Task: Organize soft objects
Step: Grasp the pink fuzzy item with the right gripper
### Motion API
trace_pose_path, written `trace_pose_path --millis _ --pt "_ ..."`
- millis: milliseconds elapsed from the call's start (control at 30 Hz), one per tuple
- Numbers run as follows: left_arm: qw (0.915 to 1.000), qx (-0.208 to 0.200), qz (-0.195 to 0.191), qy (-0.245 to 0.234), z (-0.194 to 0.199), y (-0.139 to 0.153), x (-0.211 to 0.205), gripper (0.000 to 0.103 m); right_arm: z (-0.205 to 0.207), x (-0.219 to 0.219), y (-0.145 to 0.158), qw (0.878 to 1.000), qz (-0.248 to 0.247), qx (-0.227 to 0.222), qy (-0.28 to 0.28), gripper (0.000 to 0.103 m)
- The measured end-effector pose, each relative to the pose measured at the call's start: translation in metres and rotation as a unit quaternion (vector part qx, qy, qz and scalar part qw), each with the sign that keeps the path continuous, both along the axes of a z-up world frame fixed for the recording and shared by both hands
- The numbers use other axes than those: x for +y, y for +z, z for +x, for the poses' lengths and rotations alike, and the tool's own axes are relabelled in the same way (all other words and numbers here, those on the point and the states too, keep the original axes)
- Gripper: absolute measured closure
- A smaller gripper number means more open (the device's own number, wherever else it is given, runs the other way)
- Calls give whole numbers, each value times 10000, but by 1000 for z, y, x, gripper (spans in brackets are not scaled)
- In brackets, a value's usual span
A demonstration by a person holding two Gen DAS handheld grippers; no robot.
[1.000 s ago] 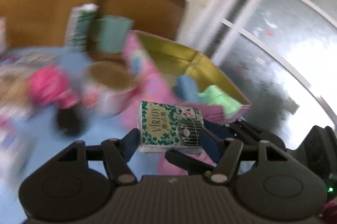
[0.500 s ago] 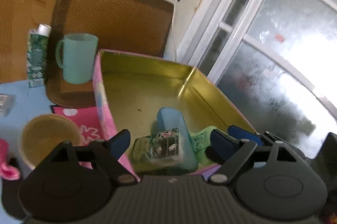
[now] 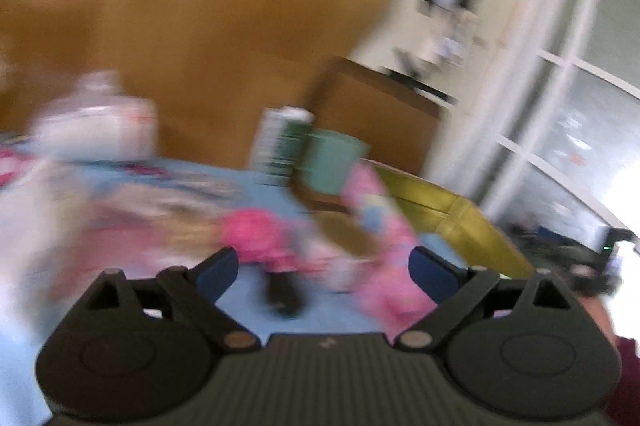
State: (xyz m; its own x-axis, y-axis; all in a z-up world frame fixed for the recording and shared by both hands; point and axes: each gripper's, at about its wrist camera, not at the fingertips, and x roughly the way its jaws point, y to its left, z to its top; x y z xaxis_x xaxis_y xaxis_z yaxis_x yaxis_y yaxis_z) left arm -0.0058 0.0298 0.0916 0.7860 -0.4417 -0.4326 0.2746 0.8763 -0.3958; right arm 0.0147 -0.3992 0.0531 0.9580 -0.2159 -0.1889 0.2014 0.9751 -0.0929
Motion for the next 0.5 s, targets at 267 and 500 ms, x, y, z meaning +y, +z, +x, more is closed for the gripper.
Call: trace_pose_path --millis 267,500 --pt "9931 451 -479 967 -26 -33 87 7 18 129 16 9498 1022 367 2935 29" --pt "9940 614 -572 705 -36 -52 92 7 80 276 -20 9328 -832 1063 3343 31"
